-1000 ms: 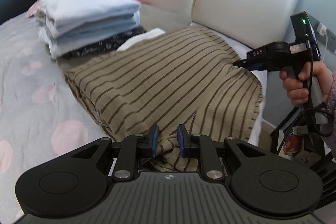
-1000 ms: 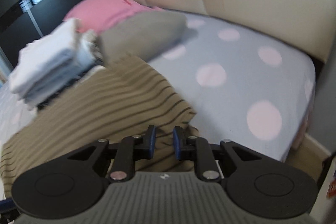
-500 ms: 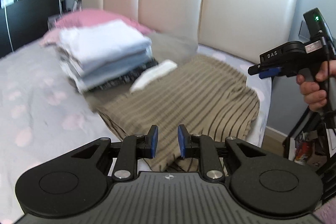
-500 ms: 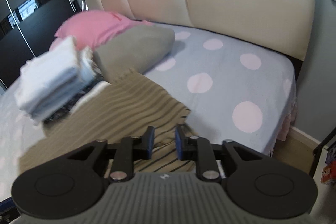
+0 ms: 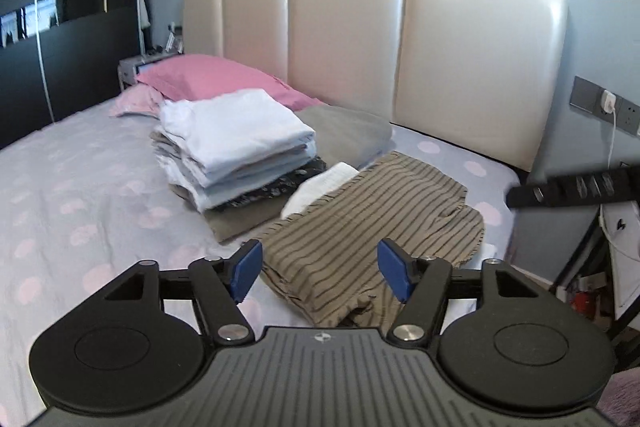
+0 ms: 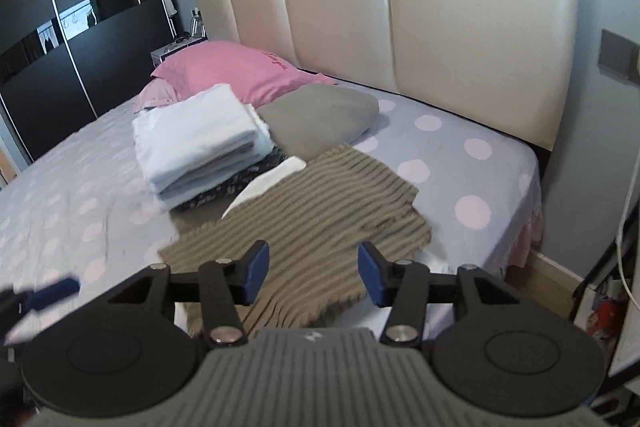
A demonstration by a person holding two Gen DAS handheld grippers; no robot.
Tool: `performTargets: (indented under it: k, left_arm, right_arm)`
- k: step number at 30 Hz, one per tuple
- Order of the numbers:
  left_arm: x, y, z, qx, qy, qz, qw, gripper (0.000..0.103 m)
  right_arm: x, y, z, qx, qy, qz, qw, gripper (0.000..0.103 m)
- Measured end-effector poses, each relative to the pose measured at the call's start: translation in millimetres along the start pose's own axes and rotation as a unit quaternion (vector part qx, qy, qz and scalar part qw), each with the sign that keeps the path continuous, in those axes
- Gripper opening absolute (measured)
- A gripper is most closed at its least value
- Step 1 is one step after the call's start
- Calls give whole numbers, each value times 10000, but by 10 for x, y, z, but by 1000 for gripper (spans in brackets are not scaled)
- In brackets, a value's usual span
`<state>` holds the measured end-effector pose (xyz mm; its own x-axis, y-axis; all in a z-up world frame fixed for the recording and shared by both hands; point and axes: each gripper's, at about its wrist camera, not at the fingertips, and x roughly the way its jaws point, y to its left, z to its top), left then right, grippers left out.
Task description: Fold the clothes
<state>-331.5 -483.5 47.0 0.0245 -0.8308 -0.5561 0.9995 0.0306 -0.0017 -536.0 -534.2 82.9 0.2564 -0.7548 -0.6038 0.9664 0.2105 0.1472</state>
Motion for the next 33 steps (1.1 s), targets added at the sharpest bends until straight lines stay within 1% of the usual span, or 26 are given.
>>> performTargets:
  k: [3, 5, 6, 7, 8, 11, 13, 14, 16, 18, 23, 25, 28, 33]
  left_arm:
    - [-17, 1, -51, 59, 5, 92, 9999, 63]
    - [-29, 1, -85, 98, 9, 153, 9998, 67]
    - [-35, 1, -102, 118, 11, 184, 9998, 69]
    - [-40, 1, -119, 138, 13, 214, 9997, 69]
    - [-45, 2, -136, 157, 17, 244, 9996, 69]
    - [44, 17, -228, 145, 261, 214, 9993, 69]
    - [107, 14, -294, 174, 413, 210, 9988, 69]
    - [141, 7, -328, 205, 482, 215, 9984, 69]
    - [177, 13, -400, 163, 567, 201, 9981, 69]
    - [213, 15, -444, 126, 628, 192, 9978, 69]
    - [260, 14, -506, 78, 705, 201, 9973, 69]
    - [257, 16, -509, 39, 710, 183, 9973, 69]
    - [244, 9, -509, 39, 698, 213, 9973, 69]
    - [235, 12, -500, -8, 737, 191, 9971, 69]
  right_arm:
    - [-148, 150, -247, -42, -215, -210, 9995, 53]
    - [-186, 215, -409, -17, -344, -320, 9989, 55]
    - [-189, 234, -487, 21, -419, -356, 9985, 58]
    - [-186, 252, -570, 54, -503, -399, 9979, 63]
    - [-176, 271, -651, 66, -586, -449, 9972, 64]
    - [-74, 320, -848, -15, -640, -522, 9966, 65]
    - [6, 334, -947, -13, -613, -574, 9965, 68]
    - [49, 328, -976, 32, -554, -637, 9964, 68]
    - [120, 308, -1005, 133, -425, -697, 9966, 72]
    - [163, 302, -1003, 175, -384, -771, 9961, 72]
    - [208, 273, -1003, 363, -412, -876, 9946, 73]
    - [196, 291, -1015, 398, -496, -963, 9933, 80]
    - [188, 306, -1021, 415, -544, -919, 9934, 84]
    - [183, 337, -1030, 356, -557, -909, 9937, 85]
